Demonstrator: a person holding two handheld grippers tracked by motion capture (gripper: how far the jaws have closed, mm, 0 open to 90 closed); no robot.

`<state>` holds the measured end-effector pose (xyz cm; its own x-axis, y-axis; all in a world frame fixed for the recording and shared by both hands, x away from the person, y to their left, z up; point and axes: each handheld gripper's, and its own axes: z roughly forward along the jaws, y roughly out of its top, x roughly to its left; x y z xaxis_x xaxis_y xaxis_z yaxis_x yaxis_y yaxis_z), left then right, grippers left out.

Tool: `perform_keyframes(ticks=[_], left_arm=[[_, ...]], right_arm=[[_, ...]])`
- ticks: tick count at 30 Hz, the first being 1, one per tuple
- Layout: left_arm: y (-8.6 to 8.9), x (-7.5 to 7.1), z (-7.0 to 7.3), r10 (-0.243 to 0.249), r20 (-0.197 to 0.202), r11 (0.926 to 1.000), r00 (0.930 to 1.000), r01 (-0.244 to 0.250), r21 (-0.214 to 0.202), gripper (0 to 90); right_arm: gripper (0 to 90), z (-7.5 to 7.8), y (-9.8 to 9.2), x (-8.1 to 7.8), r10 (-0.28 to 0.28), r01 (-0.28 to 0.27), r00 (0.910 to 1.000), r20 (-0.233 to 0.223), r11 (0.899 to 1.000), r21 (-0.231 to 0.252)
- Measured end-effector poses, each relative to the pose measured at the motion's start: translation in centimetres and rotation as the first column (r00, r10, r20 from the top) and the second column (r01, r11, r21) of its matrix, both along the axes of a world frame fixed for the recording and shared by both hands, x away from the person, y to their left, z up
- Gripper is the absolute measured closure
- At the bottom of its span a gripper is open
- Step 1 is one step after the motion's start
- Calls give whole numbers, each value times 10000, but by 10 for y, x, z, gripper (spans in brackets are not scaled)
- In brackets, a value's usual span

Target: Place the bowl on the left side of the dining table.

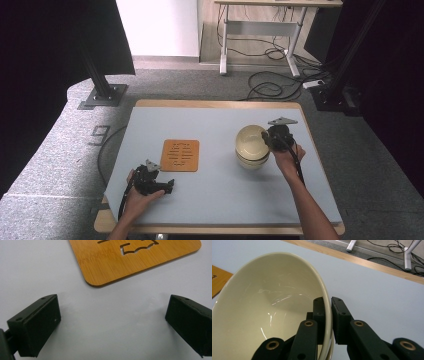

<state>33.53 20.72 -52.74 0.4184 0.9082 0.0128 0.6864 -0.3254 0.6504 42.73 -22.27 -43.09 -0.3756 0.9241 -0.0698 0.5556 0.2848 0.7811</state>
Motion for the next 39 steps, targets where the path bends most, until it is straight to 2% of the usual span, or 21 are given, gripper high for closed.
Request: perform_keyframes(ticks=[7, 11, 17, 22, 39], left_arm=[[0, 0, 0, 1, -3, 10000, 10000, -1, -4, 0], [0, 0, 0, 2, 1, 10000, 10000, -2, 6, 0], [0, 0, 0, 3, 0, 10000, 10000, -3, 6, 0], [0, 0, 0, 2, 6, 10000, 10000, -2, 6, 0], [0, 0, 0, 1, 8, 10000, 10000, -1, 11, 0]], right_arm=[[824, -2, -1, -2, -17, 16, 10000, 96, 9999, 117], [824, -5, -5, -4, -25, 14, 9998, 194, 9983, 577], [824, 0, -7, -8, 62, -91, 9994, 342, 9965, 834], [824, 6, -9, -13, 160, -216, 9988, 459, 9920, 1247], [824, 19, -10, -23, 377, -505, 9958, 837, 9863, 1569]])
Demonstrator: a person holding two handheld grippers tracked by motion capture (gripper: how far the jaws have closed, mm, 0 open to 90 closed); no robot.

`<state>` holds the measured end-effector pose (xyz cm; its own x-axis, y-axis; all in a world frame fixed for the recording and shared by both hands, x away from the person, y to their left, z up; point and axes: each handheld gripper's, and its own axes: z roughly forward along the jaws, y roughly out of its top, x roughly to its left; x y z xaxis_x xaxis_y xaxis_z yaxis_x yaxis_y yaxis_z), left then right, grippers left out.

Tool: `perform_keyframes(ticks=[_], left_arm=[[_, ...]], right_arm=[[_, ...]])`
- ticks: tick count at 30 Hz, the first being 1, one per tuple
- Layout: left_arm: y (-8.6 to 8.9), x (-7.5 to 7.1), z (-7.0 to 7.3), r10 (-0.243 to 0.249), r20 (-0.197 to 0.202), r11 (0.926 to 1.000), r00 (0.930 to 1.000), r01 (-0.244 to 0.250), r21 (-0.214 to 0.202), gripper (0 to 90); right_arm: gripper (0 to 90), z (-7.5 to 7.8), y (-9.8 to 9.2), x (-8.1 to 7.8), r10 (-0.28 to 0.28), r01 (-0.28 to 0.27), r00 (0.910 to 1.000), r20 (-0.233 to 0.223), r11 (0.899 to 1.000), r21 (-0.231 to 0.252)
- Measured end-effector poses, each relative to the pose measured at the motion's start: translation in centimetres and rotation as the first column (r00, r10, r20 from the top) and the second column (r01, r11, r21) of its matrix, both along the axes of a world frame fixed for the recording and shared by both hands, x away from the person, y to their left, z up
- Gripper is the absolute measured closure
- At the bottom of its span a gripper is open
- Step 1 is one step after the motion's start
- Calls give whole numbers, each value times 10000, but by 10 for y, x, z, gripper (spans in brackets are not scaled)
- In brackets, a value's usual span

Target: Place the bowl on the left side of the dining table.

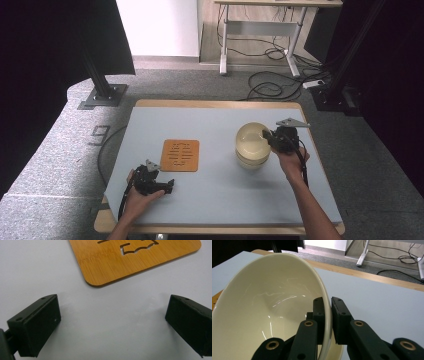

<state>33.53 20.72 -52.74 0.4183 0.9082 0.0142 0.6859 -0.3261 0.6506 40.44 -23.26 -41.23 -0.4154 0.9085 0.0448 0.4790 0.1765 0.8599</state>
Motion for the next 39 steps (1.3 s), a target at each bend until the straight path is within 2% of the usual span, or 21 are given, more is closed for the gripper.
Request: perform_keyframes(ticks=[11, 17, 39], left_arm=[[0, 0, 0, -8, -6, 10000, 10000, 8, 6, 0], [0, 0, 0, -10, -9, 10000, 10000, 10, 4, 0], [0, 0, 0, -9, -14, 10000, 10000, 9, -1, 0]], right_arm=[[824, 5, 3, -4, 194, -198, 9997, 179, 9996, 209], [824, 6, 7, -5, 172, -178, 9992, 364, 9997, 161], [824, 10, 22, -4, 480, -494, 9976, 504, 9984, 285]])
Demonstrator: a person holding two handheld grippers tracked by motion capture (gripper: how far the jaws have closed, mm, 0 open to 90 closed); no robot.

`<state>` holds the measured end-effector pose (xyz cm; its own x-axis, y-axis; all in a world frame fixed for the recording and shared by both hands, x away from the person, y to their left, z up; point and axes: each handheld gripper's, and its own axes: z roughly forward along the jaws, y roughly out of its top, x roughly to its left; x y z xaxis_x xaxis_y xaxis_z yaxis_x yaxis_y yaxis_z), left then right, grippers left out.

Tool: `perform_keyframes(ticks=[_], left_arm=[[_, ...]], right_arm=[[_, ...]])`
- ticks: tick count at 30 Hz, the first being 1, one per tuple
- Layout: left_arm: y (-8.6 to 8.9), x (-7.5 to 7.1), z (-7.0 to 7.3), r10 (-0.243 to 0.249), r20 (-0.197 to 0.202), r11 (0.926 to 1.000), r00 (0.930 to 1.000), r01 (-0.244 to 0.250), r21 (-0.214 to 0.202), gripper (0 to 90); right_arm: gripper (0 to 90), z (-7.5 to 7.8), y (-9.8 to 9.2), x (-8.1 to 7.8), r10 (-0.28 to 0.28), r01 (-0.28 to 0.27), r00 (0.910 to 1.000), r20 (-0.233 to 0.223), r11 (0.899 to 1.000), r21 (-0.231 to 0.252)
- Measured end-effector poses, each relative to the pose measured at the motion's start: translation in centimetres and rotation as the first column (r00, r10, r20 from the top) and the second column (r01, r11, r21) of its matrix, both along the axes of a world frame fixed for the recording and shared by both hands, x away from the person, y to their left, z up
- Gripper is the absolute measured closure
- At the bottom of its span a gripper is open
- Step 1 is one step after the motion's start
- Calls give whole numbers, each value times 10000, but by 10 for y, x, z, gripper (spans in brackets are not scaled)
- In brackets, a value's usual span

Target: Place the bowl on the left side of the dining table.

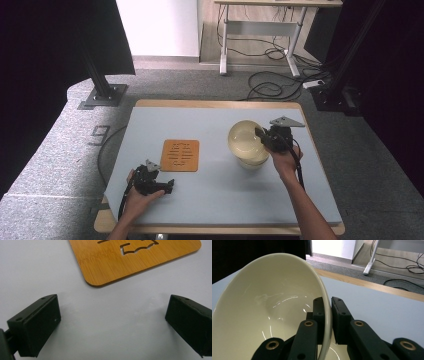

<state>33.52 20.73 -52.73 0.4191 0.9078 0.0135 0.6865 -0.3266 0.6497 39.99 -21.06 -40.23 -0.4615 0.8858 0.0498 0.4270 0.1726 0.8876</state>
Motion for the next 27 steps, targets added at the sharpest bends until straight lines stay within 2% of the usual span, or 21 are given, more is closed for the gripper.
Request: perform_keyframes(ticks=[27], left_arm=[[0, 0, 0, -1, -3, 10000, 10000, 1, 0, 0]], right_arm=[[824, 0, 14, 2, 119, -120, 9999, 20, 9998, 132]])
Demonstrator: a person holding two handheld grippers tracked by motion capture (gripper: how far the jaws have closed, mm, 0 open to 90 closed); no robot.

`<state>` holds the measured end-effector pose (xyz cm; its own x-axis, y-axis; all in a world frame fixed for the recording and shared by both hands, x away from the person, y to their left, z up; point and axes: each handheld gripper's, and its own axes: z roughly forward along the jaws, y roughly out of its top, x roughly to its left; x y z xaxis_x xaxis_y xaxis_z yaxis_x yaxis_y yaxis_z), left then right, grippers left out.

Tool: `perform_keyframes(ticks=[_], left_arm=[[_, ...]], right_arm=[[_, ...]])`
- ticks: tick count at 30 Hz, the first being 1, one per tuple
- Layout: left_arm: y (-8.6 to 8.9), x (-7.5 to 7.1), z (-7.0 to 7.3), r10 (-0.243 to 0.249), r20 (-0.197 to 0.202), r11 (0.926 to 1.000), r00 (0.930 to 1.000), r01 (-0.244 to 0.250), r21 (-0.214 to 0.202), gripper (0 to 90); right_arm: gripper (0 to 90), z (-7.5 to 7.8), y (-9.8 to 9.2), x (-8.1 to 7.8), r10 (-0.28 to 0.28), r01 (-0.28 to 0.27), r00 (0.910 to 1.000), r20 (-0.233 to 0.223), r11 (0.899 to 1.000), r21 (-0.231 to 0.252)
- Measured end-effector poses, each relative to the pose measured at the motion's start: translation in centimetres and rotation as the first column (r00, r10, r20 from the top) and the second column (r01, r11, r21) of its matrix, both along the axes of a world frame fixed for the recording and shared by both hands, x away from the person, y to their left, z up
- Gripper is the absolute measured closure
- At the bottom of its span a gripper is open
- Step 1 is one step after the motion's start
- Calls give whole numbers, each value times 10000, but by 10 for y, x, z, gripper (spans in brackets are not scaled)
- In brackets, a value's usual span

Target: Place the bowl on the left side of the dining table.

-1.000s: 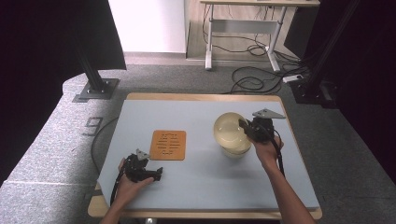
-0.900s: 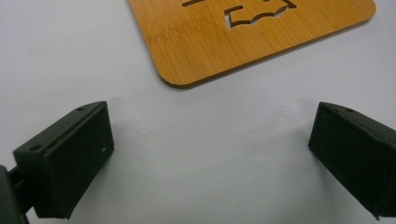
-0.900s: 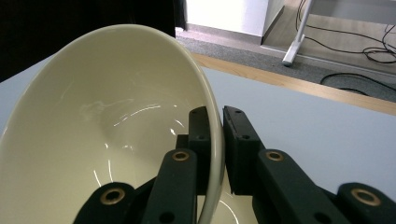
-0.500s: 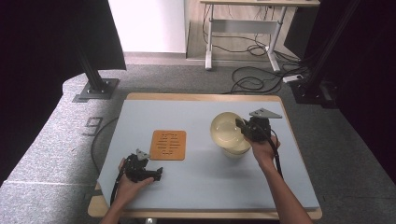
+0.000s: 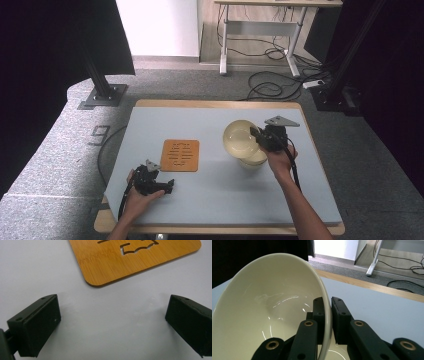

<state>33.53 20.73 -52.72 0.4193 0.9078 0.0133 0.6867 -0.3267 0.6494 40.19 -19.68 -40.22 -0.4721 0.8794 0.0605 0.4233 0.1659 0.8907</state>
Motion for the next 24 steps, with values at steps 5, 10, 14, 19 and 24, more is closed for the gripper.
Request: perform_keyframes(ticks=[5, 10, 14, 19, 24], left_arm=[[0, 0, 0, 0, 2, 10000, 10000, 0, 3, 0], [0, 0, 0, 2, 7, 10000, 10000, -2, 6, 0], [0, 0, 0, 0, 13, 10000, 10000, 0, 11, 0], [0, 0, 0, 0, 13, 10000, 10000, 0, 15, 0], [0, 0, 0, -2, 16, 10000, 10000, 2, 18, 0]], right_arm=[[824, 1, 2, 0, 33, -33, 10000, 16, 10000, -5], [824, 2, 5, 0, 74, -74, 10000, 52, 10000, -7], [824, 2, 8, 1, 85, -85, 9999, 54, 10000, 27], [824, 2, 11, 1, 167, -167, 9999, 39, 9999, -18], [824, 2, 15, 2, 229, -229, 9997, 44, 9997, -18]])
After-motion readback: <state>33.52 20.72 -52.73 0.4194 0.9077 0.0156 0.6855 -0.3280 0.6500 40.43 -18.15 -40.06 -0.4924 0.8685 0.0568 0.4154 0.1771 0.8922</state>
